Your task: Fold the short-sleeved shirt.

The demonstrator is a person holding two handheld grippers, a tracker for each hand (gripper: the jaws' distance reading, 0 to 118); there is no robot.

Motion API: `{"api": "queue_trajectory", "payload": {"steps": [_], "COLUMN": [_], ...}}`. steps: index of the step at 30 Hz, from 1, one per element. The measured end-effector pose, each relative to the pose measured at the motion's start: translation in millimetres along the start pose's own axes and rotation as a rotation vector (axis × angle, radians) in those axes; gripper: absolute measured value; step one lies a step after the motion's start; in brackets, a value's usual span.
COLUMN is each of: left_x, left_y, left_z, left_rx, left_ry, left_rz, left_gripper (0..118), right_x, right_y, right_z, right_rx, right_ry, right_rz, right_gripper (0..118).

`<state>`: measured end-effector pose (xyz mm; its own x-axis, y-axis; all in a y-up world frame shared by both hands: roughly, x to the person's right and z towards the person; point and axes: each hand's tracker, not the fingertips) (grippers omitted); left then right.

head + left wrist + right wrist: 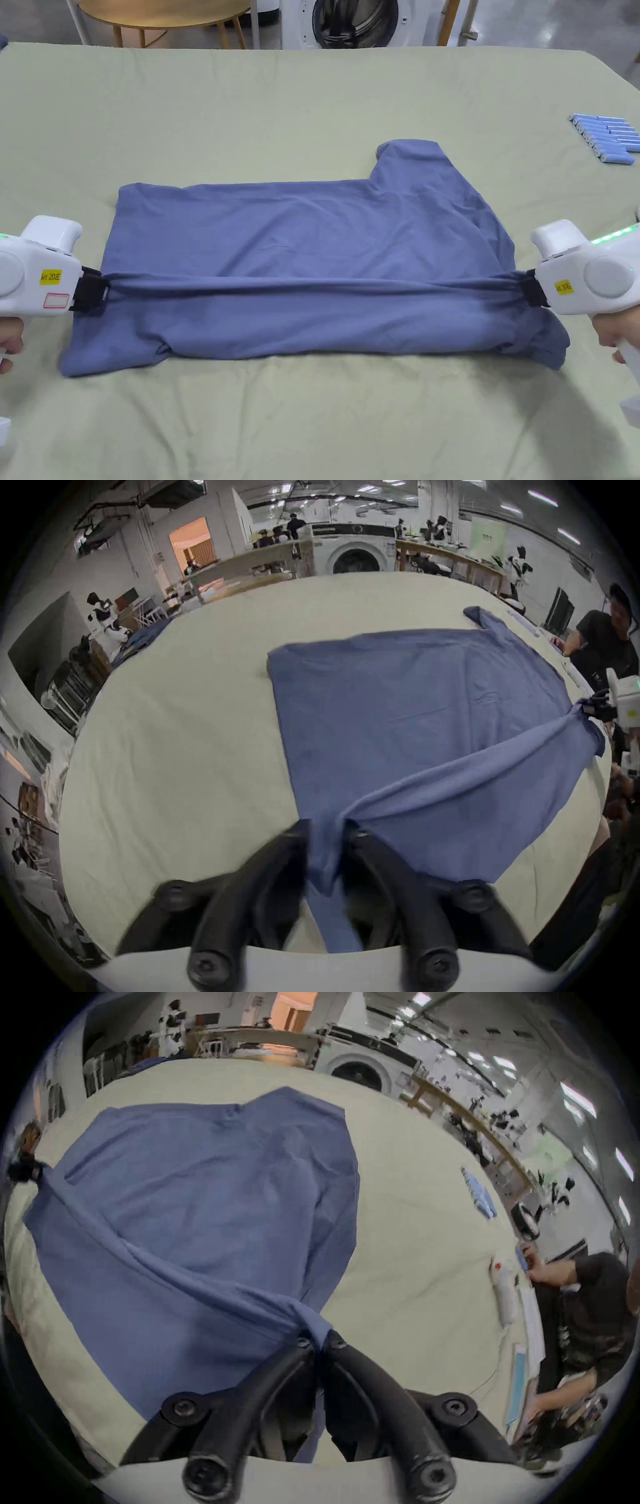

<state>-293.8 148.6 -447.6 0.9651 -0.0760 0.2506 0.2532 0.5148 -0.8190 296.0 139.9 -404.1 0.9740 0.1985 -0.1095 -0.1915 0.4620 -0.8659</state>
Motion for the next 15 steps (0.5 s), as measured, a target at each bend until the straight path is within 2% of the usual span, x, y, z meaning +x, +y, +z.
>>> {"api": "queue_trajectory", "payload": {"steps": [1,2,3,4,6,7,8,9,11,12,13,14,15], "left_x": [-3,-7,-9,-11,-11,-9,-4,4,20,32,46,57,69], "left_y": [-5,-13,-20,-27,-42,-51,-60,-73,-102,-119,-133,-144,-155], "left_z": [3,11,21,35,59,73,85,99,116,121,121,119,115], "left_rx": [0.015,0.07,0.134,0.192,0.223,0.27,0.317,0.386,0.483,0.515,0.53,0.519,0.485], "left_ry": [0.005,-0.044,-0.129,-0.157,-0.126,-0.104,-0.07,-0.046,-0.057,-0.028,0.021,0.047,0.057], "left_rz": [0.016,0.045,0.071,0.118,0.234,0.278,0.321,0.365,0.388,0.39,0.391,0.371,0.334], "left_gripper": [78,102,107,107,107,107,107,98,64,38,22,13,7], "right_x": [3,8,13,17,20,17,11,2,-20,-33,-46,-62,-78], "right_y": [-4,-12,-18,-26,-40,-48,-55,-64,-88,-102,-115,-124,-132], "right_z": [1,7,13,23,43,58,68,82,105,114,120,126,131], "right_rx": [0.03,0.076,0.112,0.167,0.27,0.306,0.346,0.399,0.489,0.518,0.533,0.534,0.544], "right_ry": [-0.011,-0.029,-0.035,-0.022,0.009,0.005,-0.005,-0.02,0.042,0.07,0.078,0.072,0.062], "right_rz": [-0.061,-0.127,-0.186,-0.253,-0.351,-0.358,-0.358,-0.358,-0.334,-0.324,-0.323,-0.317,-0.313], "right_gripper": [40,69,101,108,108,108,108,106,96,81,62,36,15]}}
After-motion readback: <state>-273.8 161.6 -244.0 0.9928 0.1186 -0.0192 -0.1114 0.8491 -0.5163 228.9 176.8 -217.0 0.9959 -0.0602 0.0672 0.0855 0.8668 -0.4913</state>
